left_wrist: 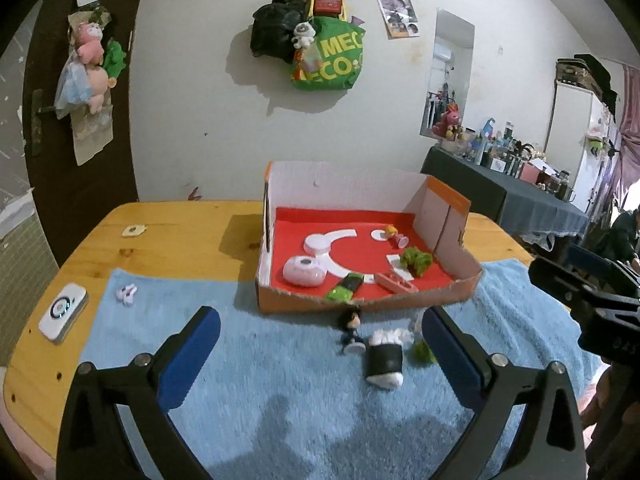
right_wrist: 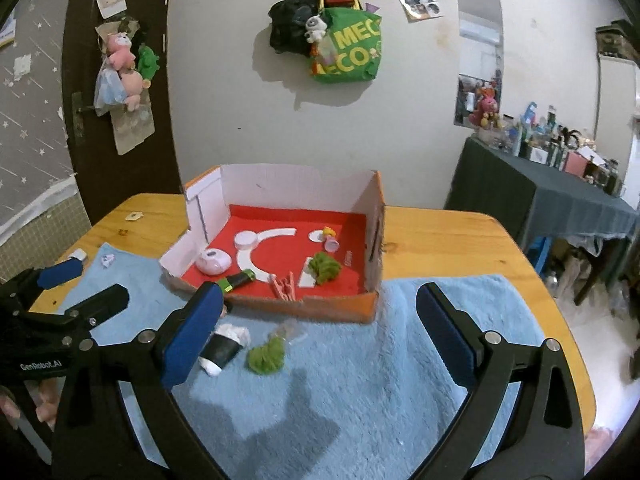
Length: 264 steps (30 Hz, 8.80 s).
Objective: Organize objects
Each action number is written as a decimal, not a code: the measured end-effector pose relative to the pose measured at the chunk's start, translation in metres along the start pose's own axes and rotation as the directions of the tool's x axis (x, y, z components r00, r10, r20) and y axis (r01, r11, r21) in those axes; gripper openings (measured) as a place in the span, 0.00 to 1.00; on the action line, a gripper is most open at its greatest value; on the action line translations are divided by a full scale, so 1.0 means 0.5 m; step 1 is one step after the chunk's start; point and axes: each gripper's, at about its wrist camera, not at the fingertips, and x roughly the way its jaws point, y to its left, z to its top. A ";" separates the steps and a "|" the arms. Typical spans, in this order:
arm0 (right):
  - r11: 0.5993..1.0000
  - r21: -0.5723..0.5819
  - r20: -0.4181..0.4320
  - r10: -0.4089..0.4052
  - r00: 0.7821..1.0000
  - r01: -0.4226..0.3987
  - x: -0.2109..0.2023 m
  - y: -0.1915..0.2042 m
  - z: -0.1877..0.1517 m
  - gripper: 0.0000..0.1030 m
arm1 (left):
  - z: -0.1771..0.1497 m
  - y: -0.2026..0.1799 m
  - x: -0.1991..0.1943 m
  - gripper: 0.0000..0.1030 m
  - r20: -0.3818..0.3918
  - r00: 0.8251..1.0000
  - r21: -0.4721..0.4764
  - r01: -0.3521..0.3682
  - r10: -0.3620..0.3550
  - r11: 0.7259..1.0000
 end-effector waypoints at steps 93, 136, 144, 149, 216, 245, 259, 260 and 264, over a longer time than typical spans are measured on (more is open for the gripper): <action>0.903 -0.028 -0.429 0.376 0.821 -0.428 0.249 0.030 -0.108 0.47 | -0.061 -0.077 0.216 0.60 -0.424 0.857 0.135 0.381 -0.294 0.915; 0.900 -0.024 -0.354 0.400 0.845 -0.436 0.177 0.023 -0.076 0.34 | -0.024 -0.061 0.129 0.37 -0.312 0.899 0.147 0.365 -0.307 0.919; 0.901 -0.030 -0.338 0.399 0.853 -0.433 0.166 0.025 -0.065 0.34 | -0.017 -0.047 0.117 0.37 -0.295 0.904 0.136 0.361 -0.310 0.923; 0.899 -0.035 -0.340 0.401 0.851 -0.437 0.164 0.030 -0.065 0.34 | -0.016 -0.045 0.112 0.37 -0.287 0.906 0.136 0.361 -0.312 0.923; 0.879 -0.190 -0.628 0.234 0.742 -0.438 0.540 0.035 0.096 0.34 | 0.143 -0.037 0.494 0.37 -0.515 0.827 0.133 0.337 -0.225 0.932; 0.884 -0.234 -0.642 0.173 0.747 -0.406 0.517 0.023 0.086 0.43 | 0.140 -0.026 0.486 0.41 -0.530 0.818 0.114 0.331 -0.224 0.937; 0.883 -0.244 -0.635 0.168 0.754 -0.402 0.491 0.016 0.092 0.44 | 0.145 -0.028 0.482 0.41 -0.524 0.821 0.114 0.332 -0.227 0.936; 0.883 -0.244 -0.635 0.168 0.754 -0.402 0.492 0.018 0.093 0.44 | 0.146 -0.028 0.481 0.41 -0.524 0.821 0.115 0.333 -0.227 0.936; 0.881 -0.250 -0.633 0.164 0.756 -0.401 0.483 0.017 0.094 0.44 | 0.152 -0.030 0.475 0.41 -0.522 0.822 0.117 0.333 -0.227 0.936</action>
